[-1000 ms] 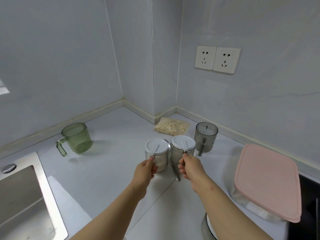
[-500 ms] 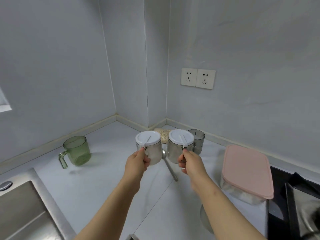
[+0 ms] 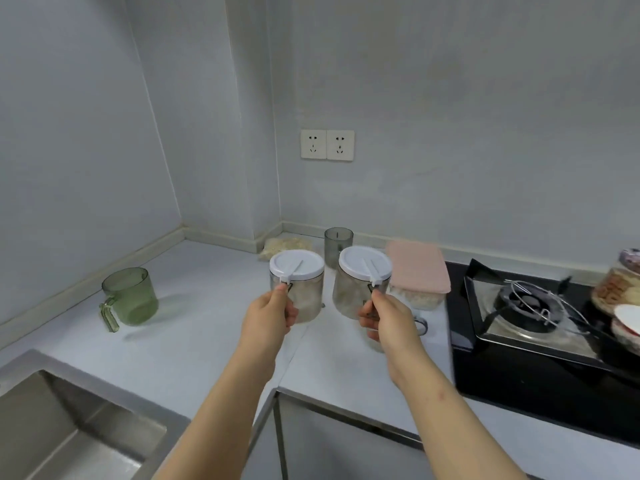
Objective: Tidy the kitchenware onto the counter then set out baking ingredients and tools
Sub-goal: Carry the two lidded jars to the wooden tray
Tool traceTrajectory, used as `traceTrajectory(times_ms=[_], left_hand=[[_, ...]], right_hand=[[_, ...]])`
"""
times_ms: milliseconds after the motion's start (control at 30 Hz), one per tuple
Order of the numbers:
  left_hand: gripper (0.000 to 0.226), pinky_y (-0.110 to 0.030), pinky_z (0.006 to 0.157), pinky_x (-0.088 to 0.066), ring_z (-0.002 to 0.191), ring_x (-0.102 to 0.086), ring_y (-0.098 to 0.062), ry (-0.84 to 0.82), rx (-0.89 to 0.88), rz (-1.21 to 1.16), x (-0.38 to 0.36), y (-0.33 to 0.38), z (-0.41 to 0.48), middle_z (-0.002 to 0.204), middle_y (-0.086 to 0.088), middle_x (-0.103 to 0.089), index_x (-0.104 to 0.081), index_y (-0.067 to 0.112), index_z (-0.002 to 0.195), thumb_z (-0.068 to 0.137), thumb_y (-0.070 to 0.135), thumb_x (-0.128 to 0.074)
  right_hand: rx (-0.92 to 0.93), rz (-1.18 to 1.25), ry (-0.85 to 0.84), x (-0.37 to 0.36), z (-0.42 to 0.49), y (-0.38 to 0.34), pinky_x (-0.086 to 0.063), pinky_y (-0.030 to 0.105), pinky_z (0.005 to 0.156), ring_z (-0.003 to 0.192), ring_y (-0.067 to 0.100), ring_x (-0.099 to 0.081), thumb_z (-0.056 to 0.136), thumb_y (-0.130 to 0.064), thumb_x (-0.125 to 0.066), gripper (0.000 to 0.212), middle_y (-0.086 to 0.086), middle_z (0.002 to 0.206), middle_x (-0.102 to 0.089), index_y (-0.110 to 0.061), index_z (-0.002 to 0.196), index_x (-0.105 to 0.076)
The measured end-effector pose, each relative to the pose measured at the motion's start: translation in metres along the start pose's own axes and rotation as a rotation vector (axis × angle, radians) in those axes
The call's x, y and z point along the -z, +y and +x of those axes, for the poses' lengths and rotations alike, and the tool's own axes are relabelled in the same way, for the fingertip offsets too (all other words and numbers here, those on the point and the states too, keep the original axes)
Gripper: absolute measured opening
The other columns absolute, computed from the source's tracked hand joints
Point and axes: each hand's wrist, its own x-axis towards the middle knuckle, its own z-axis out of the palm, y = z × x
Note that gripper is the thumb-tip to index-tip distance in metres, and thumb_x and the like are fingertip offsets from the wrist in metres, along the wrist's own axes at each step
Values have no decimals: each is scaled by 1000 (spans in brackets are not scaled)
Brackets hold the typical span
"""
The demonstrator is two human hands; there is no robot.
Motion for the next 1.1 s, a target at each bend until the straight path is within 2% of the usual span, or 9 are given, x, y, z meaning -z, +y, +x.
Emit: traceTrajectory(times_ms=[167,333,533,633,767,867,1100], left_hand=[[39,-27,67,-42,67,-47,-19,-147,-9,21,-32,-4,-40,74,-10,-54,-45,11,63,99,25,-40],[41,-28,70,-40,70,-46,-20,-287,-24,41,-80,-12,-78,71,-8,-53,-44,12,61,99,25,-41],[43,-34,76,-39,66,-44,-20,-474,-45,82,-161,-21,-151,67,-7,-50,-42,12,58,99,26,-40],[41,-35,76,-40,68,-44,-20,-548,-34,104,-202,-29,-193,70,-8,-51,-44,12,61,99,28,-40],[38,-30,72,-40,72,-43,-20,-649,28,80,-266,-34,-267,76,-10,-49,-43,11,63,98,26,-40],[39,-27,67,-39,70,-42,-20,-736,34,59,-313,-35,-325,75,-9,-48,-41,13,61,98,25,-40],[42,-32,75,-39,64,-43,-17,-871,19,66,-396,-39,-415,67,-5,-50,-42,13,58,98,25,-40]], right_hand=[[-25,-12,120,50,-36,11,-37,26,65,76,19,-49,99,-23,-37,36,9,86,-54,-15,64,-45],[-22,18,242,105,-64,17,-35,26,62,70,18,-48,98,-21,-39,37,9,76,-54,-15,61,-44],[-38,-4,407,208,-115,24,-39,27,68,83,20,-53,98,-21,-36,37,10,88,-58,-15,63,-44],[-40,-35,478,260,-143,28,-38,29,72,81,20,-51,99,-22,-35,38,8,83,-56,-16,63,-43],[-36,-65,572,349,-186,34,-32,28,64,76,21,-45,99,-22,-35,39,9,77,-52,-16,61,-40],[-40,-60,651,414,-218,37,-33,27,63,76,20,-46,99,-21,-35,38,9,79,-52,-16,62,-40],[-60,-44,782,526,-269,46,-34,28,69,71,17,-48,99,-23,-35,38,3,74,-52,-18,62,-40]])
